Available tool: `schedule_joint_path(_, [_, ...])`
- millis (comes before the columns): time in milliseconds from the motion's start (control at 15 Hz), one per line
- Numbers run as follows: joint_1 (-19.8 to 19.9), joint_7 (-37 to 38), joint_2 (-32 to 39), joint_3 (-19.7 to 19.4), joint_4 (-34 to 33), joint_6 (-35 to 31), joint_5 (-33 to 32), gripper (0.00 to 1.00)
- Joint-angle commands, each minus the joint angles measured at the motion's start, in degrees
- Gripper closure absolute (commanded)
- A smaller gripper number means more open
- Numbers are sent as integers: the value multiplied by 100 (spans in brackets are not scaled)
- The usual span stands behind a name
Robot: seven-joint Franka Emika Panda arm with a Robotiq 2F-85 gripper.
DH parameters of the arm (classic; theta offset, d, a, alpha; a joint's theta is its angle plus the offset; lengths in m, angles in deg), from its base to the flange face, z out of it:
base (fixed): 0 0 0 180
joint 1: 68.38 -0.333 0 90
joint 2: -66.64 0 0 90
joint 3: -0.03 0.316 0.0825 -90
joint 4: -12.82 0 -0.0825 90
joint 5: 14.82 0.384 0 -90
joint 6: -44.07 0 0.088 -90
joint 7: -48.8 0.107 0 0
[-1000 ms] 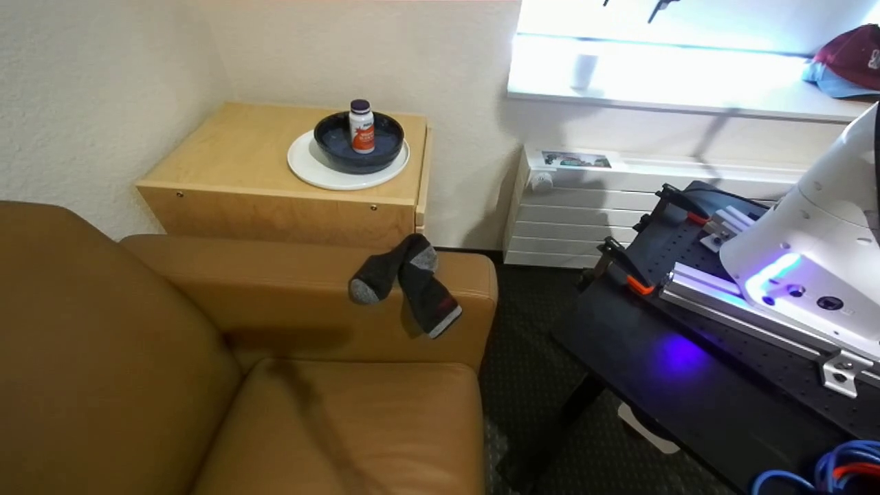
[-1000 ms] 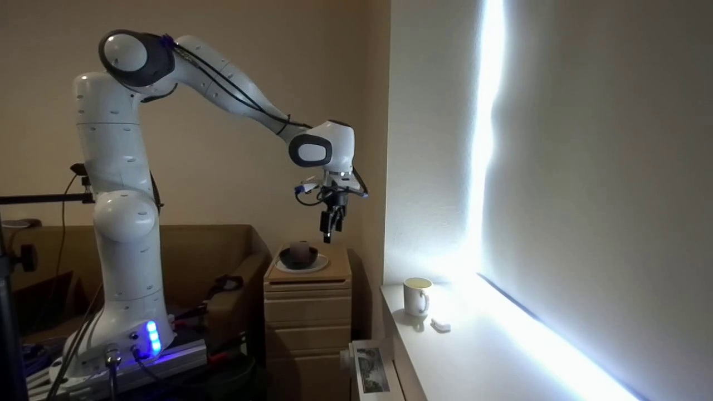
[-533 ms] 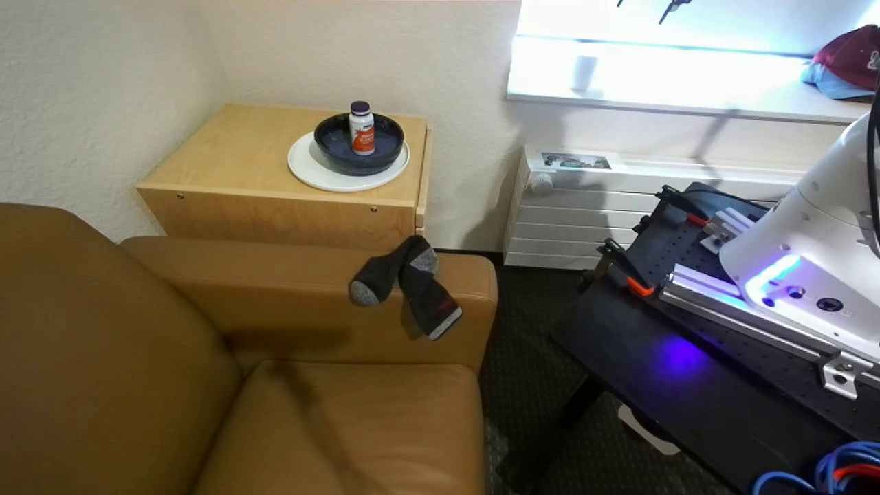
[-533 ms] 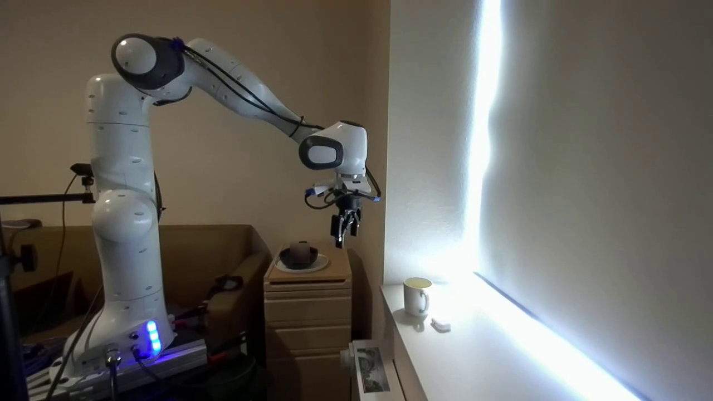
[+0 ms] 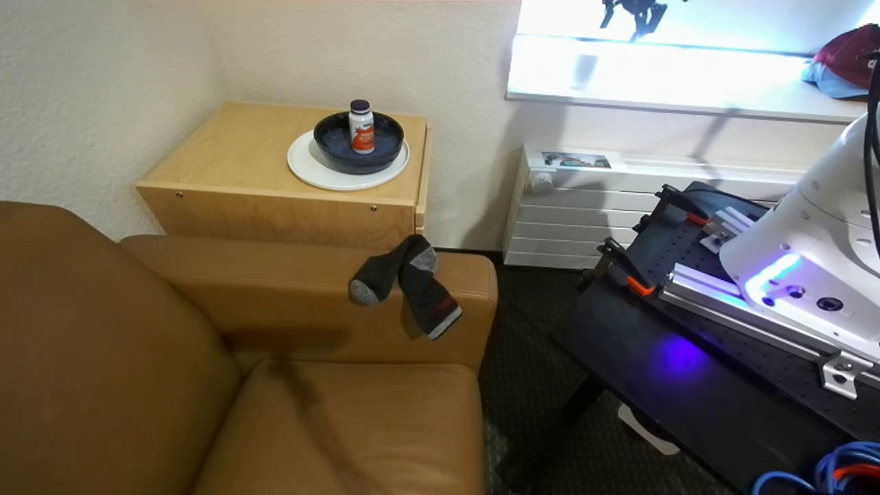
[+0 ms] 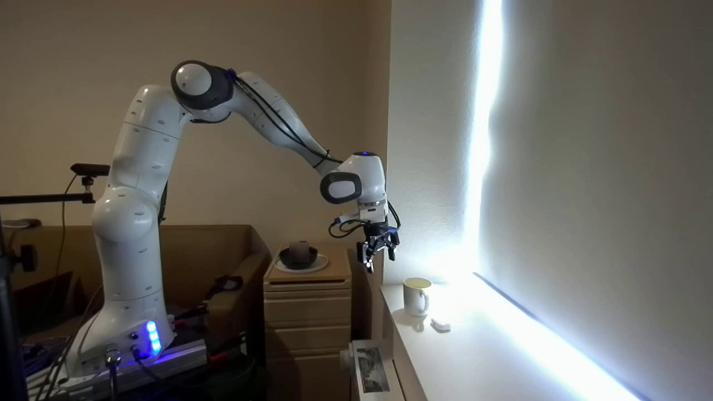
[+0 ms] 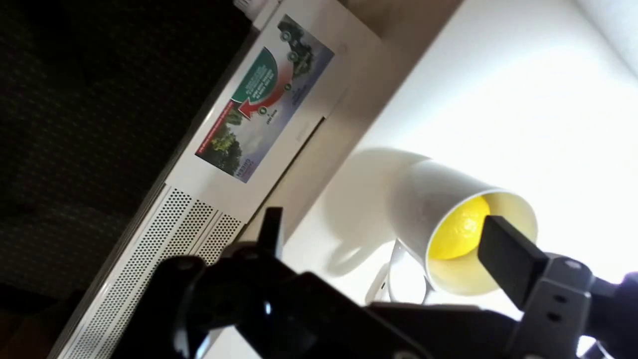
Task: Put the mug cup on the dresser
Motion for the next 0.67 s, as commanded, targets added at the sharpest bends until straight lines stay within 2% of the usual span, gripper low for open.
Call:
schedule_joint_path(0, [-88,1059,881,-175,-796,-287,90,0])
schedule_joint_path(67, [-43,1234,996,-191,-933,-155,69,0])
schedule_joint_path(133, [-10,885,657,-74,-551,-223,17,0])
schedule_joint_path(467, [-49,1382,1175,-165,-1000,-201,-33,0])
schedule_joint_path(600, [-9,1524,1427,-57,-1188,-289,119,0])
